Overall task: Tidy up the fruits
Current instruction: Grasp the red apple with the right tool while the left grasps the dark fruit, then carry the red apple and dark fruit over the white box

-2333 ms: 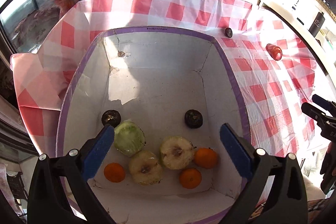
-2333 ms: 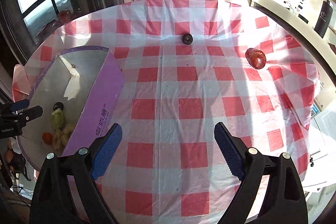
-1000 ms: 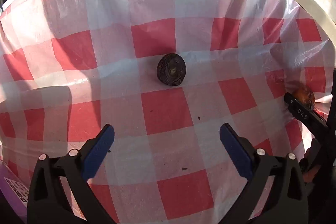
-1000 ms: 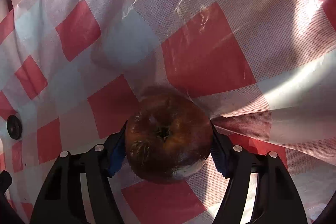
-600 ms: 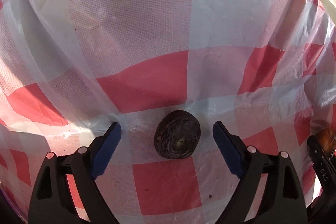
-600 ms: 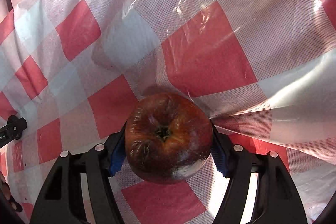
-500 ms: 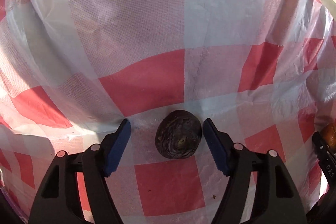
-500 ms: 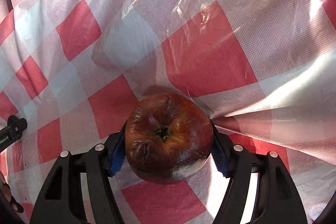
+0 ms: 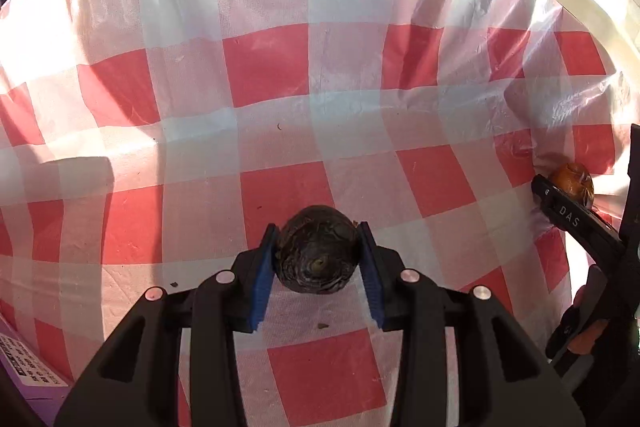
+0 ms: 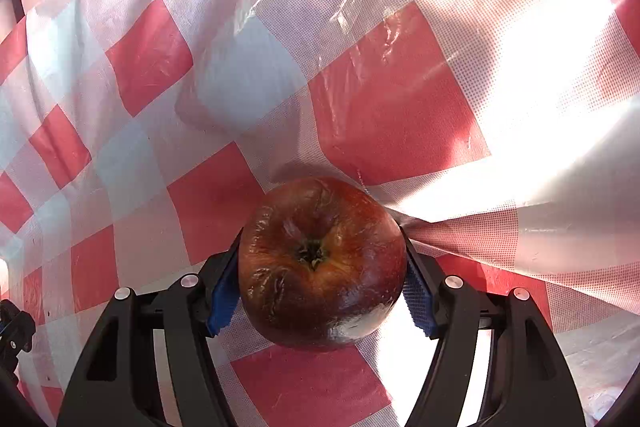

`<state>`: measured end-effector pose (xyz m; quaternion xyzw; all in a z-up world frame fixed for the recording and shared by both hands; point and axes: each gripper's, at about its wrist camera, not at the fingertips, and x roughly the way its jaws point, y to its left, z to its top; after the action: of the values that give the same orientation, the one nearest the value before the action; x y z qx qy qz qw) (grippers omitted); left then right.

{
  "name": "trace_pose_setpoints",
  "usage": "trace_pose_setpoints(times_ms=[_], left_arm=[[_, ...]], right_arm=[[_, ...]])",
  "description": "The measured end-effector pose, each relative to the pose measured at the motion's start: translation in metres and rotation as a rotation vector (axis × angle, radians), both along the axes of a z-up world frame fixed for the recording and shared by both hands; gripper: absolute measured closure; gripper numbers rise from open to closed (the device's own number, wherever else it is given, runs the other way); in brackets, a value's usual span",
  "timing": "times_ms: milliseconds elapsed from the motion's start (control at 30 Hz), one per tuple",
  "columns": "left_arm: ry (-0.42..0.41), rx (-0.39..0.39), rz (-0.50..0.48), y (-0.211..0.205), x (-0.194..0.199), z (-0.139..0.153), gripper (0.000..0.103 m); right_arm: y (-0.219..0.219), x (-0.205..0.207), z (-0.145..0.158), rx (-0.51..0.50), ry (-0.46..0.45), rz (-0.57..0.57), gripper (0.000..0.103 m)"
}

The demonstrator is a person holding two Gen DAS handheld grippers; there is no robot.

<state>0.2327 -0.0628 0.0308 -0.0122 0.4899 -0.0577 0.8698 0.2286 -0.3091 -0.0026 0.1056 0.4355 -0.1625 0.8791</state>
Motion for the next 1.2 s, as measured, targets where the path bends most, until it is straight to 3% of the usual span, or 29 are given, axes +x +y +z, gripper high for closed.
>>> trace_pose_setpoints(times_ms=[267,433,633,833,1033,1200], left_arm=[[0.008,0.023,-0.048,0.027,-0.058,0.013,0.064],[0.007,0.026,-0.046,0.047,-0.086,0.018,0.064],[0.011,0.010,-0.060,0.056,-0.108,0.022,0.064],[0.034,-0.027,-0.085,0.056,-0.135,0.026,0.064],[0.088,-0.060,-0.176,0.046,-0.176,0.024,0.064],[0.122,-0.061,-0.304,0.036,-0.218,0.025,0.064]], right_arm=[[0.001,-0.004,0.002,-0.001,-0.006,0.001,0.040],[0.012,-0.027,0.004,0.013,0.011,0.003,0.041],[0.040,-0.094,0.006,0.079,0.015,0.005,0.041],[0.077,-0.169,0.011,0.089,0.064,0.112,0.042],[0.115,-0.224,0.016,0.094,0.136,0.251,0.042],[0.132,-0.271,0.017,0.102,0.187,0.265,0.042]])
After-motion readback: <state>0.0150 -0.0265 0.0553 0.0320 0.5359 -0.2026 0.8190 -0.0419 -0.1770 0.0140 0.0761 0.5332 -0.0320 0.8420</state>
